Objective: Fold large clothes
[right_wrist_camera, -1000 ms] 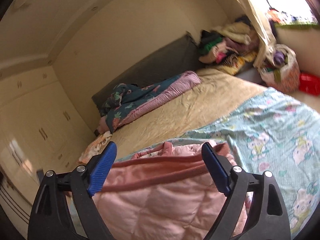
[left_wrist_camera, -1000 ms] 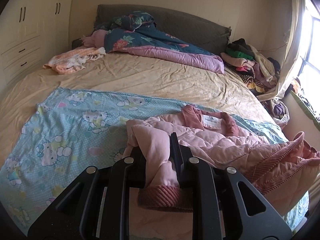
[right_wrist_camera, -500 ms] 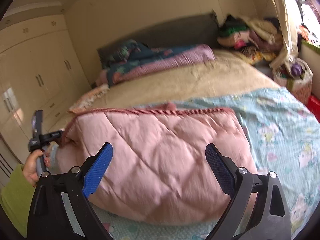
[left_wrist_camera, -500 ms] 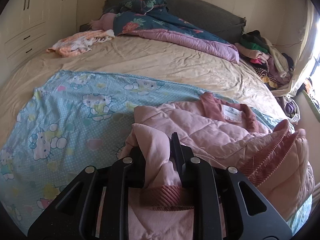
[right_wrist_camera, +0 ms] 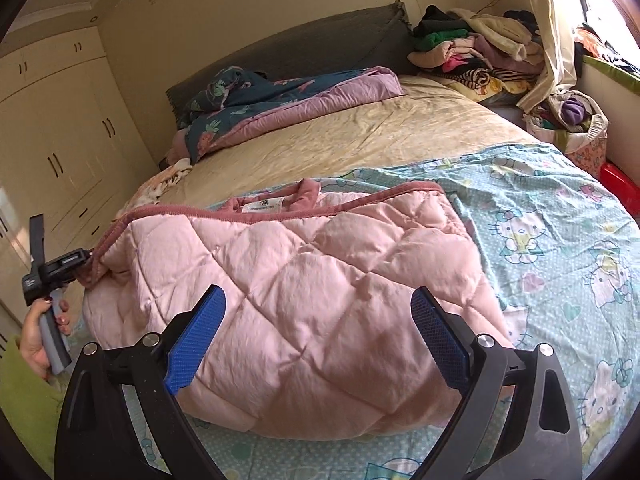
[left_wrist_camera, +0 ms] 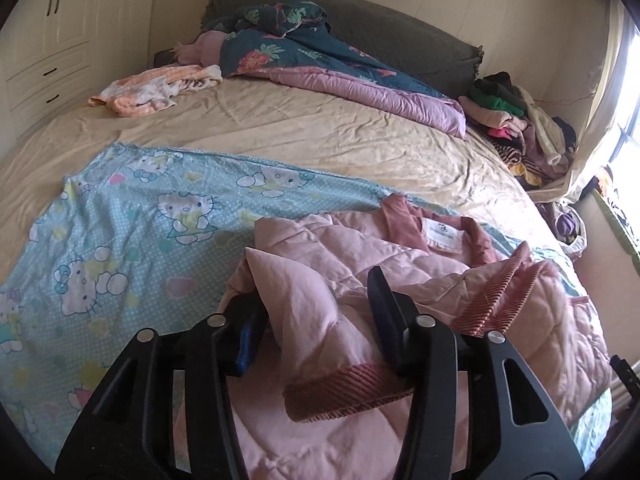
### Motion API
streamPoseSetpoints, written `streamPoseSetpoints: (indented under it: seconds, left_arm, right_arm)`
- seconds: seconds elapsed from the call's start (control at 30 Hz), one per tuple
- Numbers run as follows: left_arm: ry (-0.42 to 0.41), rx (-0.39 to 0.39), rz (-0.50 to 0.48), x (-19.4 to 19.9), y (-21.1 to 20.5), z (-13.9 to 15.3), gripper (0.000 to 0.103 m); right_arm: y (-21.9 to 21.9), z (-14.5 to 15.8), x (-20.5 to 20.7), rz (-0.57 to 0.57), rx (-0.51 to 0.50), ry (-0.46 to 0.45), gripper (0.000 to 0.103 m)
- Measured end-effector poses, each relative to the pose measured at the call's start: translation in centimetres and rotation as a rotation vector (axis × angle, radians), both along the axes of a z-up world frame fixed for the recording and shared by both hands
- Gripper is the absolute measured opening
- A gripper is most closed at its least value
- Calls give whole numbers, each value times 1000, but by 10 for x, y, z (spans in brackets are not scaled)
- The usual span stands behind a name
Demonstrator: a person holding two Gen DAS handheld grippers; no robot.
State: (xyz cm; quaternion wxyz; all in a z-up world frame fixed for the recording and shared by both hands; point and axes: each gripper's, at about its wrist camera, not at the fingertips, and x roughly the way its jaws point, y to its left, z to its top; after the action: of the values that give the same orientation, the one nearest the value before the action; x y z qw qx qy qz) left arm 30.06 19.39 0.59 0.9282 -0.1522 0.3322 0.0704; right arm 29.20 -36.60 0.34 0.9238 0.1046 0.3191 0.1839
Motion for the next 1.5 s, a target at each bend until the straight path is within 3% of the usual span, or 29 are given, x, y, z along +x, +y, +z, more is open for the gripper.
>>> streamPoseSetpoints:
  seconds: [0.07,0.1,0.13,0.37,0.57,0.83,0.97,1.0,1.1,1.13,1.17,1.2,1.27,1.5]
  left_arm:
    - [-14,-25,-16,-5,-1,5,56]
    - [-28,-40,-26,-8,-2,8,75]
    - [-47,-31,-19,-13,-4,13,85]
    - [-88,77,-4,-36,-11,36,88]
    - [-62,170,4,-52,-6,25,93]
    - [31,51,-19,-72,23,-42,93]
    - [76,31,-56,-74,18,-65,93]
    - [85,34,-72,-73,14,-69,92]
    - [89,69,-86,-70,3,-74,46]
    - [85,67,-89,-68,1,-73,31]
    - [81,72,-91,-67,-2,-71,24]
    - [69,91,-91,-66,-5,-66,16]
    - [35,120,-81,-62,-8,-53,13]
    - [-10,120,-31,-26,0,-21,11]
  right_arm:
    - [-5,2,-1,-10,1,-1,94]
    - [-7,2,-3,-16,2,-3,94]
    - [-9,3,-3,-19,3,-3,94]
    - [-19,7,-15,-52,-21,-13,96]
    - [-31,1,-19,-83,-76,-1,97]
    - [-38,-27,-8,-73,-169,87,97]
    - [-37,-40,3,-69,-173,98,97]
    - [-34,-42,5,-62,-182,94,96]
    - [-26,-41,13,-52,-217,74,77]
    - [-25,-40,16,-49,-223,68,59]
    - [-24,-38,21,-46,-217,68,45]
    - [-23,-35,26,-47,-212,69,42]
    - [-21,-28,34,-49,-215,56,33]
    - [-14,3,85,-86,-182,-10,25]
